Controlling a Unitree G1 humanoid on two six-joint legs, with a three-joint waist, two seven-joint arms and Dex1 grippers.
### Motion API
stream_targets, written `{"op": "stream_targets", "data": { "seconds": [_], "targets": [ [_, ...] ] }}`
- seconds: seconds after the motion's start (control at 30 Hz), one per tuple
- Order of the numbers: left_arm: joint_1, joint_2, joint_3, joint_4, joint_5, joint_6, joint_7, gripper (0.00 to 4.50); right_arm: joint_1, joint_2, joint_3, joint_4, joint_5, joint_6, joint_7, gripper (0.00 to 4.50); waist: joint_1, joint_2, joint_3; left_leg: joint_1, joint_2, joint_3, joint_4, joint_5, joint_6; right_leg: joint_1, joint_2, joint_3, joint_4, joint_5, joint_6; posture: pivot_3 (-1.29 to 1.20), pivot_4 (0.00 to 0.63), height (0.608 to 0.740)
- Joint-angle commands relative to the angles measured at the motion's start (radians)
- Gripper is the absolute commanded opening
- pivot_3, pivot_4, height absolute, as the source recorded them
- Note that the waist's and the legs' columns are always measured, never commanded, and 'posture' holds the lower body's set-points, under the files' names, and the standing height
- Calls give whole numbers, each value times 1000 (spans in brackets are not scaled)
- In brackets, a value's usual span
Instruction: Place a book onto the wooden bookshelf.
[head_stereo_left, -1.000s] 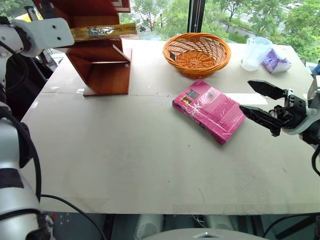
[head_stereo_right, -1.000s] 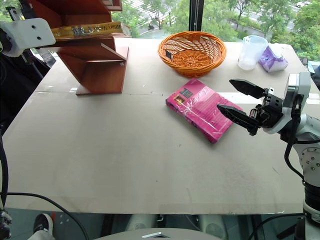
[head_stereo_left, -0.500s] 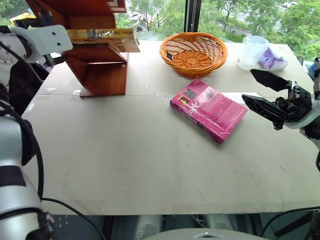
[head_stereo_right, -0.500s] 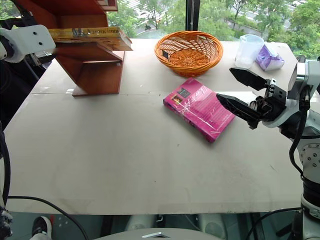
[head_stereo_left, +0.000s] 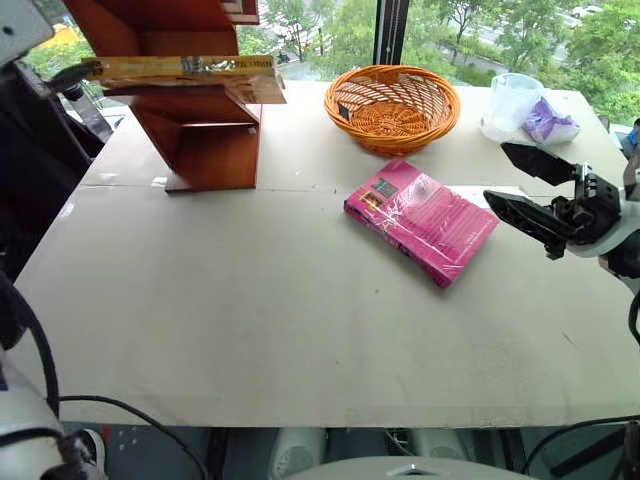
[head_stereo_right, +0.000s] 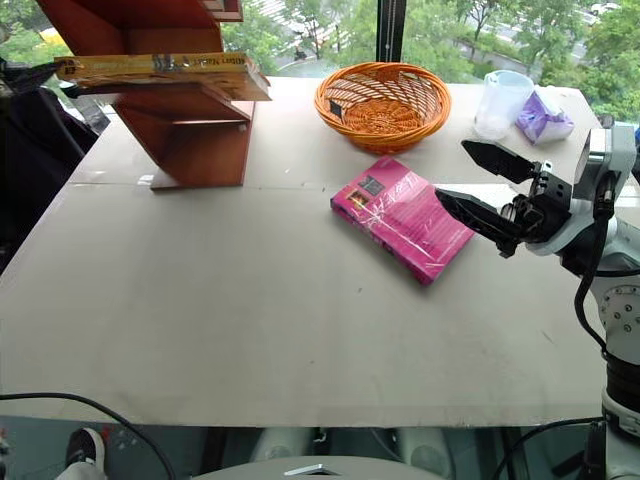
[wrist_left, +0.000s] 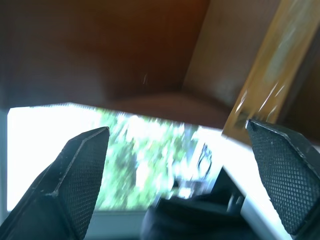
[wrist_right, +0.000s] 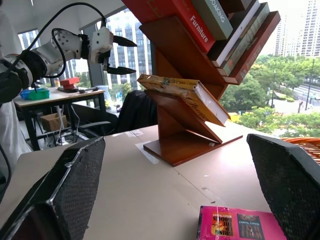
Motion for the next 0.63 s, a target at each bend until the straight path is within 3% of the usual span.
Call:
{"op": "stream_targets", "data": {
  "seconds": [0.03, 0.17, 0.33, 0.47, 0.5, 0.63],
  "targets": [
    [339, 2, 182, -501, -381, 436, -216, 4487, 46, -24, -29, -12, -26, -12, 30, 4500, -7, 3, -1, -1, 0, 0, 1, 0, 0, 0, 1, 0, -1, 0, 0, 0, 150, 740],
    [804, -106, 326, -1057, -678, 872, -102, 4487, 178, -34, -29, 6, -123, -66, 79, 4500, -13, 3, -2, 0, 0, -4, 3, 0, 0, 0, -3, 4, 3, 0, 1, 0, 150, 740],
    [1180, -358, 302, -1427, -776, 1055, 164, 4487, 376, -21, 9, 65, -371, -246, 81, 4500, -11, 4, -2, 4, 0, -4, 4, 0, 0, 2, -3, 6, 7, 0, 0, 0, 150, 740],
    [1393, -519, 199, -1534, -671, 1028, 322, 4487, 474, 30, 42, 169, -505, -376, 59, 4500, -11, 4, -3, 10, 0, -5, 4, 0, 0, 7, 0, 6, 7, -1, 0, 0, 150, 740],
    [1429, -546, 176, -1539, -642, 1005, 343, 4487, 485, 46, 46, 192, -518, -392, 51, 4500, -11, 4, -3, 19, 0, -2, 3, 0, 0, 13, 0, 7, 7, -2, -3, 0, 150, 740],
    [1534, -612, 89, -1488, -471, 836, 389, 4487, 517, 104, 77, 301, -591, -489, 40, 4500, -11, 4, -3, 23, 0, -2, 2, 0, 0, 16, 1, 9, 7, -5, -1, 0, 150, 740]
  ]
}}
